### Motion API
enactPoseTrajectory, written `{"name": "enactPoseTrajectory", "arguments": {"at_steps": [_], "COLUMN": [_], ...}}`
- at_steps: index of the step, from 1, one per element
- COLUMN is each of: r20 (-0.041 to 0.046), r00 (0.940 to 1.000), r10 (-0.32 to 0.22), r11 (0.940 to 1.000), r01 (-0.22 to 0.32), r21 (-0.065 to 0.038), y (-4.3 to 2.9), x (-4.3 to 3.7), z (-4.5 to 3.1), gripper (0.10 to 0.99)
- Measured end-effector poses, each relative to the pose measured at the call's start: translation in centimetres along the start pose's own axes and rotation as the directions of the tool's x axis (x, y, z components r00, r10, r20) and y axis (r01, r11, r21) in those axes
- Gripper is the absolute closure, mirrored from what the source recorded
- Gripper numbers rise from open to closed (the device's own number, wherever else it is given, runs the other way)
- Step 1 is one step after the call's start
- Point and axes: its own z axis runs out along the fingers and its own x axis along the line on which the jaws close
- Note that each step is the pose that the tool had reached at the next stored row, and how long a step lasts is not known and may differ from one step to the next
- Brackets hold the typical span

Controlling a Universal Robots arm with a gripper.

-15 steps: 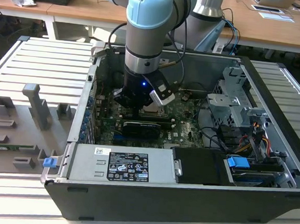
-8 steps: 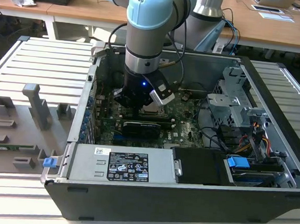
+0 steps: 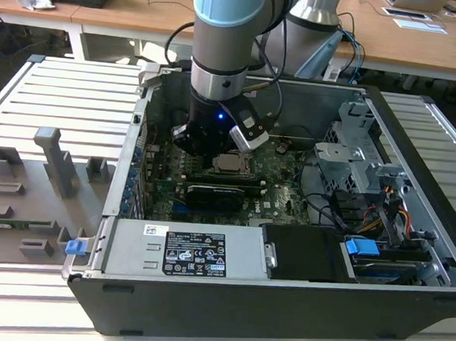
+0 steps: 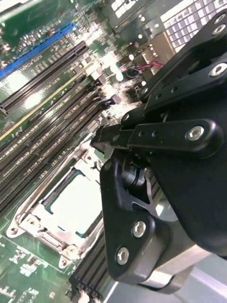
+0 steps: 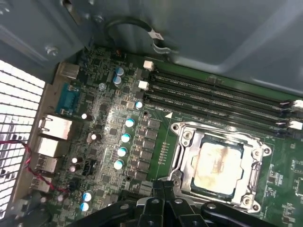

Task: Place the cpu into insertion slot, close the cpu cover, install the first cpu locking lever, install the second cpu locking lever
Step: 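Install the second cpu locking lever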

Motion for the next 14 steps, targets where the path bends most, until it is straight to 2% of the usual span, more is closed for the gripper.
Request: {"name": "enactPoseTrajectory", "arguments": {"at_steps": [4,6,7,8,14], "r20": [-0.0113,-0.0212,-0.0304,-0.0340,-0.0902], "r00": [0.9999,0.9998,0.9995,0.9994,0.9959], "r10": [0.001,0.002,0.003,0.003,0.009], "r11": [0.9995,0.9991,0.9990,0.9990,0.9983], "r01": [-0.001,-0.001,-0.002,-0.002,-0.004], "r21": [0.031,0.042,0.045,0.045,0.057], "y": [0.31,0.47,0.57,0.61,1.18], "x": [-0.57,-1.17,-1.88,-2.18,-6.50], "z": [0.02,0.04,0.06,0.07,0.27], "gripper": [0.976,0.976,0.976,0.976,0.976]}}
